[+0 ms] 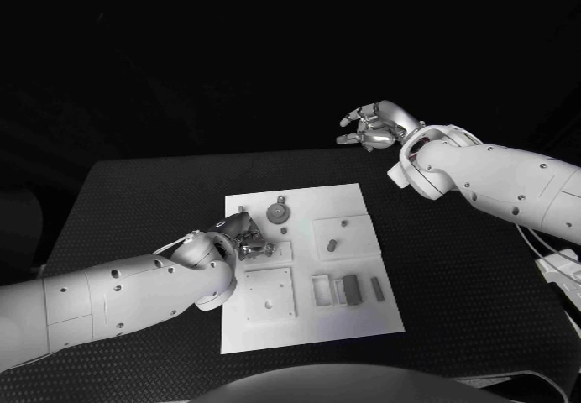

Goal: Assemble the parts on the task board

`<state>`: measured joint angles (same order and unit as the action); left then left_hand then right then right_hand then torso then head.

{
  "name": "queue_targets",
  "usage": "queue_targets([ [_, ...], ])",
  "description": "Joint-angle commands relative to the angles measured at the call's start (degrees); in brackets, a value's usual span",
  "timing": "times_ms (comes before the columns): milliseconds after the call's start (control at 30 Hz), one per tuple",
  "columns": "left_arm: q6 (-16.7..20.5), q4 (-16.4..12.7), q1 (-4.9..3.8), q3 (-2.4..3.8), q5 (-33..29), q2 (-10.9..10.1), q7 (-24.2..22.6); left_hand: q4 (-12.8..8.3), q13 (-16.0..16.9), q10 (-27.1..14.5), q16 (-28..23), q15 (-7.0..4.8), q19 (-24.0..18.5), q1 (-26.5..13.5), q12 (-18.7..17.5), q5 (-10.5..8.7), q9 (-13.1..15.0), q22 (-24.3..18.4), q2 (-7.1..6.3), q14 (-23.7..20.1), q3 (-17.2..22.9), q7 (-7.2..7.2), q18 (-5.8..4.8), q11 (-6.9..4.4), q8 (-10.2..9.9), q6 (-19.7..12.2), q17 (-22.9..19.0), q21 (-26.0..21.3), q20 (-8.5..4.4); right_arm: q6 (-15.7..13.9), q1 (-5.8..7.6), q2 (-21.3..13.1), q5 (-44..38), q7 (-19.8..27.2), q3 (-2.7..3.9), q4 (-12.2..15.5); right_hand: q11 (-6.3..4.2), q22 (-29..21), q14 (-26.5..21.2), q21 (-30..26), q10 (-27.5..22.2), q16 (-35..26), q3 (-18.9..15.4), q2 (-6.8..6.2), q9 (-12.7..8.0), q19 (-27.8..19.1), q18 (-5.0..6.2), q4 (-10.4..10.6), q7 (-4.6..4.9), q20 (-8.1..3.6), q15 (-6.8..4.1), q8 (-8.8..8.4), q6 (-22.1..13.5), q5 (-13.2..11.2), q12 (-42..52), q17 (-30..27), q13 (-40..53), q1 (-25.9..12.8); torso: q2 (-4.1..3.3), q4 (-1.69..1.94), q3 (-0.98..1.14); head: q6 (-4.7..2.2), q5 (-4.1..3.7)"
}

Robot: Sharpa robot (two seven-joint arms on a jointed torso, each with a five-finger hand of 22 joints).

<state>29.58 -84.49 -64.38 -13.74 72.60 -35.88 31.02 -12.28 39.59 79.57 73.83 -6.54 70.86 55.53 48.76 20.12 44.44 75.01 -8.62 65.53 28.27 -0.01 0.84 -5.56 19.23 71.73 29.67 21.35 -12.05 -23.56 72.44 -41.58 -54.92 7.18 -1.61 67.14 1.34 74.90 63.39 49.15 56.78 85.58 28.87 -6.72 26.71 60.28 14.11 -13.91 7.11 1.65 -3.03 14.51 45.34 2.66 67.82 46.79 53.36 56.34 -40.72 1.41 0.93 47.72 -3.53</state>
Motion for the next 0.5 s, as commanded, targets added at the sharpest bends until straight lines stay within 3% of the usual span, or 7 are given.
queue_targets([
  [33, -2.9, -0.1, 0.03, -0.02, 0.3, 0.2, 0.0, -3.2, -0.1, 0.3, 0.1, 0.11, 0.0, 1.9, -0.1, -0.41, 0.0, 1.2, 1.96, 0.2, 3.5, -0.24, 0.37, -0.63, -0.1, 0.5, -0.1, 0.1, 0.07, 0.7, -0.02, -0.1, 0.1, 0.2, 0.02, 0.1, 1.81, 1.0, -0.4, -0.3, -4.5, -0.1, -0.1, 0.02, -0.1, -0.4, 0.88, 0.4, 2.46, -0.18, -0.01, -0.23, 2.9, 0.2, 0.4, -0.1, -0.1, -0.6, -0.02, 0.01, 0.01, 0.04, -0.07],
  [300, -6.2, -0.3, 0.03, -0.02, 0.1, 0.3, -0.1, -2.9, -0.2, 0.1, -0.1, 0.14, -0.3, 1.7, -0.2, -0.98, -0.2, 1.2, 1.45, 0.0, 3.5, -0.1, 0.32, -0.51, -0.3, 0.2, -0.2, 0.0, 0.12, 0.9, -0.02, -0.1, 0.1, 0.2, 0.02, 0.2, 1.81, 1.0, -0.4, -0.3, -4.5, -0.1, -0.1, 0.02, -0.1, -0.4, 0.88, 0.4, 2.46, -0.18, -0.01, -0.23, 2.9, 0.2, 0.4, -0.1, -0.1, -0.6, -0.03, 0.04, -0.03, 0.13, -0.1],
  [500, -6.3, -0.2, 0.03, -0.02, -0.7, 0.2, -0.4, -1.6, -0.2, -0.2, -0.1, 0.17, -0.5, 0.9, -0.3, -1.41, -0.4, 1.2, 0.01, -0.3, 3.4, 0.02, 0.26, -0.39, -0.4, 0.0, -0.3, -0.1, 0.15, 0.8, -0.03, -0.1, 0.1, 0.2, 0.02, 0.3, 1.81, 1.0, -0.4, -0.3, -4.5, -0.1, -0.1, -0.01, -0.1, -0.4, 0.89, 0.5, 2.46, -0.18, -0.01, -0.23, 2.9, 0.2, 0.4, -0.1, -0.1, -0.7, -0.02, 0.06, -0.06, 0.1, -0.11],
])
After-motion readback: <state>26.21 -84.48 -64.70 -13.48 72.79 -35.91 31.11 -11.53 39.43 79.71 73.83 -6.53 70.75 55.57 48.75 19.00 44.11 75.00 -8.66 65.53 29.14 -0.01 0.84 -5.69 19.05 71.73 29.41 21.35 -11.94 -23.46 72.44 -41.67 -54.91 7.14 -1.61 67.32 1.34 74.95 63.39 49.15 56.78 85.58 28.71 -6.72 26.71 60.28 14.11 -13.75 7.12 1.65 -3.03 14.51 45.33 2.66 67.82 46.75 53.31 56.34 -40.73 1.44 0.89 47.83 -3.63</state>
